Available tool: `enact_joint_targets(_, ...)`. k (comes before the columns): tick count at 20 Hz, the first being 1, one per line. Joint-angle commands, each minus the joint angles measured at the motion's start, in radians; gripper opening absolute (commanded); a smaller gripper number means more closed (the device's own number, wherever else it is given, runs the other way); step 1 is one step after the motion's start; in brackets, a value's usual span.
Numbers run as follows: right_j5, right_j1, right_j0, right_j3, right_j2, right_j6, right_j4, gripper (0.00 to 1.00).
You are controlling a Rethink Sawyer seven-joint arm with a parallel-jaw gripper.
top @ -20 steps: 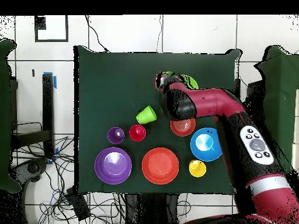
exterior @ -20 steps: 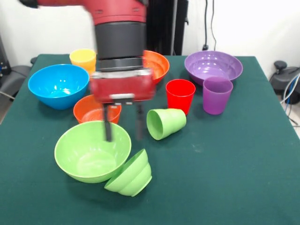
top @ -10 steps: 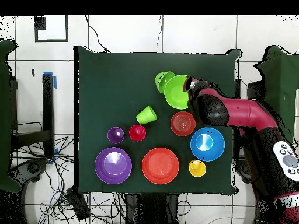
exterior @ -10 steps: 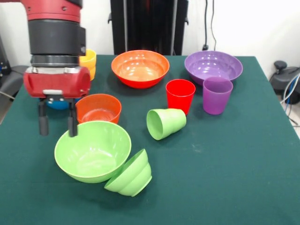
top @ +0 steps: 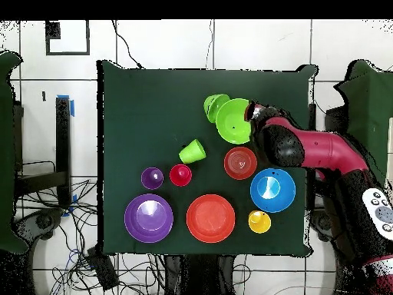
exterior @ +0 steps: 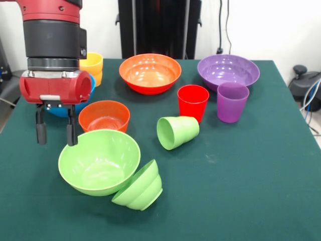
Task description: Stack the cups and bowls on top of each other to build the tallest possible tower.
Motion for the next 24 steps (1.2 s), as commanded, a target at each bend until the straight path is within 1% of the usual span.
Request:
enact_joint_targets(1, -0.03, 0.054, 0.048, 0.039, -0.005, -0.032, -0.072, 1.0)
enact_joint_targets(5, -0.044, 0.052, 0.061, 0.038, -0.023, -0.009, -0.07, 1.0)
enact_joint_targets(12, -0.058, 0.059, 0.061, 0.034, -0.027, -0.009, -0.066, 1.0)
enact_joint_targets(21, -0.077, 0.058, 0.081, 0.025, -0.048, -0.001, -0.073, 1.0)
enact_joint_targets(24, -0.076, 0.064, 0.078, 0.012, -0.043, -0.008, -0.071, 1.0)
